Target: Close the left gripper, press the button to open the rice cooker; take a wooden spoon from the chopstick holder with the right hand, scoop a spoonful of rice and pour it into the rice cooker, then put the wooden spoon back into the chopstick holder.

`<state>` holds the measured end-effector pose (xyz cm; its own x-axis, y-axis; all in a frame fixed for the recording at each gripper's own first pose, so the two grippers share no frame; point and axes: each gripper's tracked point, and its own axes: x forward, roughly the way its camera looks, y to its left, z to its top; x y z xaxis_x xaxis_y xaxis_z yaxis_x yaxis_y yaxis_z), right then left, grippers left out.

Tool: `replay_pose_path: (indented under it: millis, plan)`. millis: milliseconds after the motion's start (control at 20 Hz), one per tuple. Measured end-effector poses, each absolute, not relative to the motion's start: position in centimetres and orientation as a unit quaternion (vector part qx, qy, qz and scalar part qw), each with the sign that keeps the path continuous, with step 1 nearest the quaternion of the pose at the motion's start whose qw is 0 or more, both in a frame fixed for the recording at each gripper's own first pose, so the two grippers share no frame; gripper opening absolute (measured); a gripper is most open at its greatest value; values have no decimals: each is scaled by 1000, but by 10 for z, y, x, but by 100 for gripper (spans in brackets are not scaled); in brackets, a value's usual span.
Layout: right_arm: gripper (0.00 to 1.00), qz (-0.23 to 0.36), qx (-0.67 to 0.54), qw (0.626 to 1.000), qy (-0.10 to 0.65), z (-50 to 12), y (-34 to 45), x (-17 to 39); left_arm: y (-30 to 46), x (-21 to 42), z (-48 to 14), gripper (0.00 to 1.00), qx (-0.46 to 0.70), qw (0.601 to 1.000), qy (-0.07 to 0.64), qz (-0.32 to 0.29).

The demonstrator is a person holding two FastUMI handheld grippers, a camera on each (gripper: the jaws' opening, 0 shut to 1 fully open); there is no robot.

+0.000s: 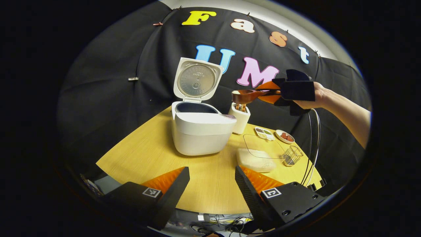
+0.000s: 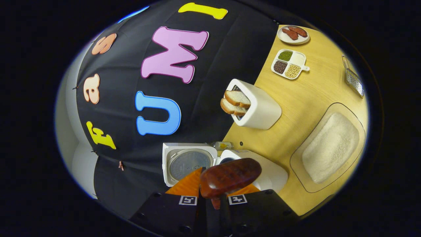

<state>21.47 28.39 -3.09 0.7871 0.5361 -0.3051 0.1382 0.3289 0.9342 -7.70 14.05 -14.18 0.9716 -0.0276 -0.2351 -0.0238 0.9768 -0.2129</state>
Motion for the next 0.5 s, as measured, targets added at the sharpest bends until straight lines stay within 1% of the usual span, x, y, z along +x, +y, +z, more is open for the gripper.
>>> replay_pose_path:
  millis: [50,100,500]
  plan:
    - [24,137,560,761,298,-28,293,218,144,-76,-143,96,-110,986,121,-2]
    - [20,144,552,766,297,-26,303,222,146,-76,-145,96,-113,986,126,-2]
    - [20,183,462,824,274,-19,374,254,174,-67,-144,96,-108,986,130,10]
